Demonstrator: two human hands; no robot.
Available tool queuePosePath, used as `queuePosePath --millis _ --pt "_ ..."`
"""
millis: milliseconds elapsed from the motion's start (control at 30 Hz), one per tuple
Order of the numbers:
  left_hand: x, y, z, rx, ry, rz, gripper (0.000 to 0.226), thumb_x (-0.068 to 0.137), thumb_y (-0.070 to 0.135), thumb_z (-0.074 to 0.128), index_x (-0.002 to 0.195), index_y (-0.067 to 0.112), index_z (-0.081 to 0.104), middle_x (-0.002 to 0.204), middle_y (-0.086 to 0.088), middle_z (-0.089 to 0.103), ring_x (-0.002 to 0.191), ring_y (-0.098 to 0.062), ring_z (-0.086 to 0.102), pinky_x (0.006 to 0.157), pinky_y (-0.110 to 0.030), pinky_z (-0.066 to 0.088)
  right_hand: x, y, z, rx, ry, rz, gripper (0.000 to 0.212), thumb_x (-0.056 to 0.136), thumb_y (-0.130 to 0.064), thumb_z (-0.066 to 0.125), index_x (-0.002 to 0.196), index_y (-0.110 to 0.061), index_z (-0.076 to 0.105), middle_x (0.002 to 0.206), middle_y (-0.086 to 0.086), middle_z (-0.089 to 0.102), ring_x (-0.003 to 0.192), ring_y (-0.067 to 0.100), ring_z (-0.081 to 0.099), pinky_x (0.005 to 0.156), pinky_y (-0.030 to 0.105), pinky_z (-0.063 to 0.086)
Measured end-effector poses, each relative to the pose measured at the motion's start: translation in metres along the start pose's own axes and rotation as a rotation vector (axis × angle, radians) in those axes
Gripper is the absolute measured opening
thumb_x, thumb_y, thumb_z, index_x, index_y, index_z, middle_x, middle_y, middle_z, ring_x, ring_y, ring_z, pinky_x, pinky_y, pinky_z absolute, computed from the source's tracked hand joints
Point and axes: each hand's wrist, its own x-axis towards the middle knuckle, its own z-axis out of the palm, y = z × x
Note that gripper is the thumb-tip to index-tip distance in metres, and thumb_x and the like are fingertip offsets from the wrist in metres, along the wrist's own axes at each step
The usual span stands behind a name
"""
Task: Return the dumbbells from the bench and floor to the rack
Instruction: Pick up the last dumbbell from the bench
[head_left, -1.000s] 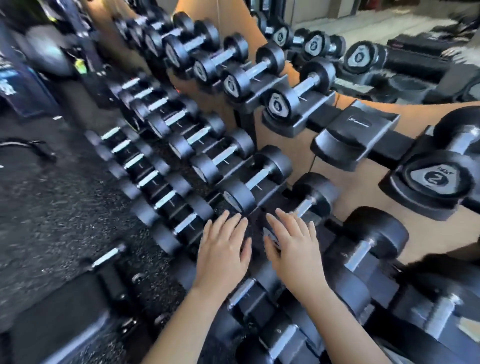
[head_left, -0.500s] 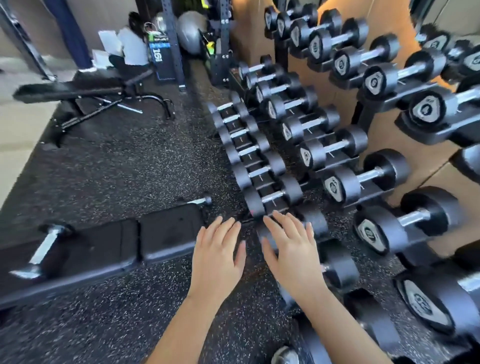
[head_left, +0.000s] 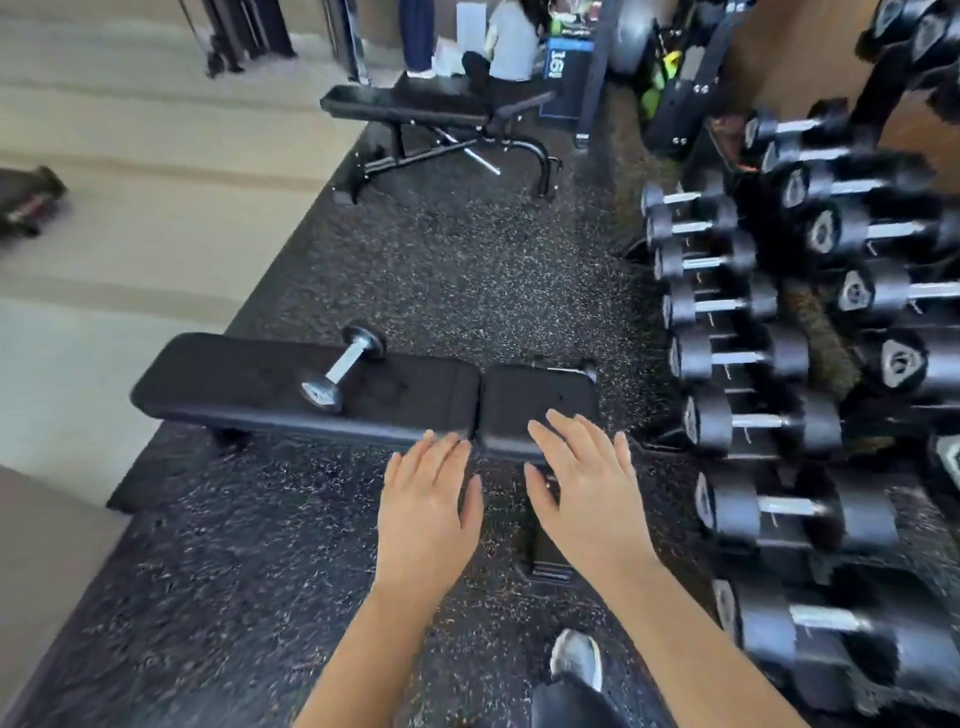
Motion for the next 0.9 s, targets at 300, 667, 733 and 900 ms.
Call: queuePosePath --millis 300,667,733,900 --pt "0.1 -0.08 0.036 -0.018 0.026 -0.077 0.03 0.075 0.008 0.065 0.105 0.003 0.065 0.11 -0.012 0.068 0.11 -0.032 0.059 0.092 -0.056 0.045 0.117 -0.014 0.084 0.069 -0.057 -0.081 0.036 0.075 -0.016 0.071 0.111 -0.01 0.065 0.116 0.01 0.067 0.11 0.034 0.06 0.091 0.064 0.041" --pt "0.226 -0.184 0.069 0.019 -0.033 -0.23 0.03 0.074 0.007 0.064 0.104 0.001 0.065 0.108 -0.015 0.069 0.107 -0.033 0.061 0.093 -0.053 0.043 0.278 -0.04 0.175 0.076 -0.148 -0.162 0.036 0.076 -0.018 0.069 0.111 -0.01 0.064 0.118 0.01 0.066 0.111 0.032 0.06 0.093 0.061 0.041" --pt "0.237 -0.208 0.071 0.039 -0.053 -0.251 0.031 0.071 0.003 0.069 0.102 0.001 0.065 0.106 -0.015 0.07 0.105 -0.032 0.062 0.091 -0.053 0.044 0.294 -0.05 0.193 0.061 -0.164 -0.166 0.037 0.074 -0.018 0.072 0.109 -0.011 0.066 0.115 0.009 0.068 0.108 0.031 0.062 0.09 0.061 0.043" --pt "0.266 -0.273 0.084 -0.049 -0.111 -0.337 0.029 0.076 0.001 0.064 0.105 0.001 0.064 0.111 -0.016 0.067 0.11 -0.034 0.059 0.095 -0.055 0.043 0.33 -0.079 0.244 0.005 -0.222 -0.151 0.039 0.068 -0.02 0.076 0.105 -0.012 0.068 0.11 0.008 0.07 0.101 0.028 0.066 0.085 0.059 0.048"
